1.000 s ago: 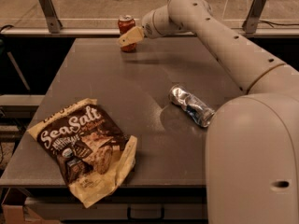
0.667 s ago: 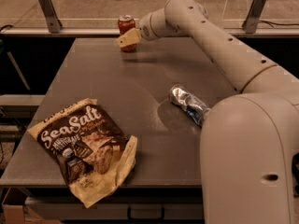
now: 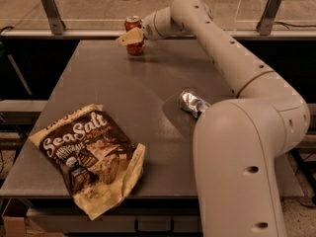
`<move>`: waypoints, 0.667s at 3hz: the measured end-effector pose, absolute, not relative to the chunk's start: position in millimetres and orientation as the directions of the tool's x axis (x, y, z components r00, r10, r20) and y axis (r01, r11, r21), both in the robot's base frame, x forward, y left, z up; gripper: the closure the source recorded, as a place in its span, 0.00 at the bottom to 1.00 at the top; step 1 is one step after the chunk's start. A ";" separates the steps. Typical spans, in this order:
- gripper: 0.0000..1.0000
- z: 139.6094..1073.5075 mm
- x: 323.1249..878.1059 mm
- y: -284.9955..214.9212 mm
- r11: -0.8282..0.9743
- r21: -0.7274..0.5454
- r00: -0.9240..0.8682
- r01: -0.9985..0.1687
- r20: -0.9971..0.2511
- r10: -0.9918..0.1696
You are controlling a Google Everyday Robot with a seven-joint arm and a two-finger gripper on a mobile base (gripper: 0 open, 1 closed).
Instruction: Knock coke can over
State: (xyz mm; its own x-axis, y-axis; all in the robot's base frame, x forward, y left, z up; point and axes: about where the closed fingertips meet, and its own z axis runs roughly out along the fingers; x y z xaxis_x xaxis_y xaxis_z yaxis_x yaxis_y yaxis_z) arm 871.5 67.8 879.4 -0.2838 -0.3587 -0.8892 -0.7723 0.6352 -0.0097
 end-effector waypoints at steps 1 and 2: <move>0.41 877.8 871.5 71.7 0.624 0.019 -0.307 -0.781 -0.882 -0.358; 0.64 875.7 867.4 69.3 0.621 0.038 -0.325 -0.783 -0.876 -0.356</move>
Offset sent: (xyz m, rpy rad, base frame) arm -0.0110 -0.0087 -0.0024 0.0131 0.0778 0.0169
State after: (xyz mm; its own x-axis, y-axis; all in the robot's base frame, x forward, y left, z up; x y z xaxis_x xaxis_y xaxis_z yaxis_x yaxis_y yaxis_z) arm 867.4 69.3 875.7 -0.3249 -0.3560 -0.8762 -0.7831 0.6207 0.0383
